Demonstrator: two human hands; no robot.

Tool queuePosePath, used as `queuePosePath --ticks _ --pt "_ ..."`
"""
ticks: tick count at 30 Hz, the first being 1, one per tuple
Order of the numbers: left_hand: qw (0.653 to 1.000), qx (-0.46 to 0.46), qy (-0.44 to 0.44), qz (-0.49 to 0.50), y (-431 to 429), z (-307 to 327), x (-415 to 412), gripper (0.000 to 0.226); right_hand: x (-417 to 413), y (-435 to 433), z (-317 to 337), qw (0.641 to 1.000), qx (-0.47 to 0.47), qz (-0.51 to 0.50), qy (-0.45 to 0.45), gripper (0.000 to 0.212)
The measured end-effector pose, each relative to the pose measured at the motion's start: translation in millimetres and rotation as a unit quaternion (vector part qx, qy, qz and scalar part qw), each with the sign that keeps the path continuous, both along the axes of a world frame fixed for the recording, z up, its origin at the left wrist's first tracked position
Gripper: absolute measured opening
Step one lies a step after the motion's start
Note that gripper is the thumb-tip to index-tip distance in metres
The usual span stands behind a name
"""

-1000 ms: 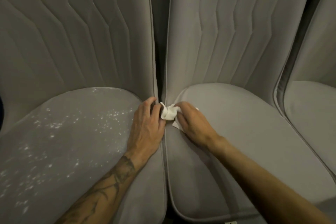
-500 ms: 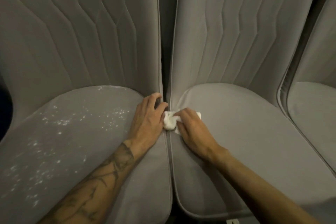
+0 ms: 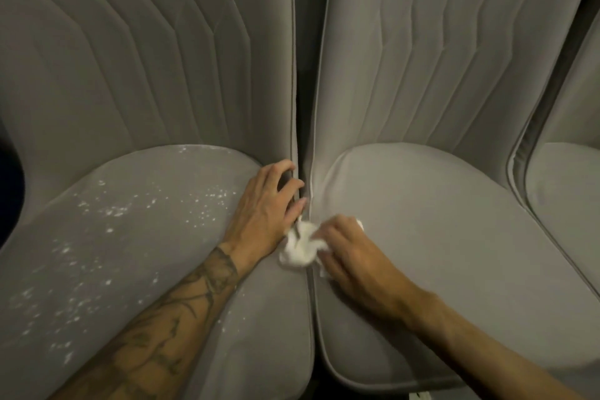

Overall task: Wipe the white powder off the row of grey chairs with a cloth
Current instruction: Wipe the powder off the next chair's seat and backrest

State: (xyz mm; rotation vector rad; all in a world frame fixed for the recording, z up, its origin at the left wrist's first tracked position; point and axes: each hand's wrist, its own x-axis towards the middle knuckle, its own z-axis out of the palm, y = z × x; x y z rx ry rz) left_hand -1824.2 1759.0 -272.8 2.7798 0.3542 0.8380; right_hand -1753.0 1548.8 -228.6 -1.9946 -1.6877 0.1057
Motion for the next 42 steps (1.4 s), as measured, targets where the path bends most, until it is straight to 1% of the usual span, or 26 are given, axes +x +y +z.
queuePosePath --ticks 2,3,6,8,10,12,13,14,15,18,20,21,23,25,27,29,31,33,34,35,36,38,39,40,42 --pt "1.000 -0.003 0.006 0.006 0 0 1 0.033 1 -13 1 0.998 -0.027 0.049 -0.018 0.019" --pt "1.000 -0.003 0.007 0.006 0 0 1 0.034 8 -9 3 0.998 -0.024 0.048 -0.034 0.019" --pt "1.000 -0.006 0.005 -0.007 0 -3 -1 0.039 37 23 -1 0.999 0.003 -0.029 -0.019 0.017" --pt "1.000 -0.009 0.012 -0.006 -1 -3 -3 0.040 30 26 -3 0.998 0.019 -0.060 -0.014 0.015" --pt "1.000 -0.005 0.014 0.009 -3 0 -2 0.036 5 0 -1 1.000 0.004 -0.023 -0.007 0.016" --pt "1.000 0.003 0.018 0.013 -5 2 -1 0.034 -17 -32 4 0.997 -0.025 0.073 -0.007 0.019" --pt "1.000 0.006 0.021 0.011 -5 3 -1 0.034 -16 -39 5 0.995 -0.030 0.097 -0.015 0.020" --pt "1.000 0.007 0.023 0.011 -5 3 -1 0.035 -9 -36 6 0.994 -0.027 0.101 -0.032 0.021" --pt "1.000 0.006 0.025 0.013 -4 3 -1 0.035 0 -27 7 0.995 -0.024 0.087 -0.043 0.021" --pt "1.000 0.004 0.027 0.013 -5 0 -4 0.036 27 5 -1 1.000 -0.009 -0.001 -0.015 0.020" --pt "1.000 0.006 0.026 0.013 -6 0 -3 0.035 18 3 -5 1.000 -0.005 -0.012 -0.018 0.020" --pt "1.000 0.006 0.023 0.015 -6 1 -3 0.034 8 -9 -4 1.000 -0.009 0.007 -0.023 0.020" --pt "1.000 0.007 0.024 0.019 -6 3 -1 0.034 -8 -35 3 0.996 -0.032 0.079 -0.008 0.021" --pt "0.999 0.009 0.029 0.019 -7 4 -1 0.035 -4 -43 6 0.992 -0.040 0.121 -0.014 0.023" --pt "0.999 0.012 0.030 0.021 -7 3 -1 0.034 17 -27 3 0.994 -0.025 0.101 -0.040 0.020" --pt "0.999 0.009 0.032 0.021 -7 2 -2 0.034 45 2 -8 0.998 -0.001 0.044 -0.050 0.014" --pt "0.999 0.013 0.035 0.023 -7 2 -2 0.034 73 29 -19 0.997 0.026 -0.061 -0.036 0.012" --pt "0.999 0.014 0.035 0.029 -8 2 -3 0.034 87 44 -27 0.984 0.048 -0.171 -0.002 0.016" --pt "0.999 0.013 0.038 0.030 -8 2 -3 0.034 85 47 -31 0.978 0.054 -0.202 -0.003 0.018" --pt "0.999 0.012 0.040 0.031 -9 1 -2 0.034 79 46 -32 0.977 0.060 -0.205 -0.015 0.019" --pt "0.999 0.013 0.040 0.030 -9 1 -2 0.034 69 43 -33 0.980 0.062 -0.185 -0.029 0.020" --pt "0.999 0.015 0.039 0.030 -8 1 -2 0.034 56 31 -30 0.992 0.048 -0.114 -0.040 0.023" --pt "0.999 0.016 0.040 0.028 -9 2 -2 0.034 60 29 -27 0.994 0.039 -0.095 -0.045 0.024" --pt "0.999 0.017 0.041 0.026 -9 3 -2 0.034 70 30 -27 0.993 0.034 -0.099 -0.050 0.024" --pt "0.998 0.020 0.045 0.026 -10 5 -2 0.036 94 40 -27 0.985 0.042 -0.166 -0.035 0.024"
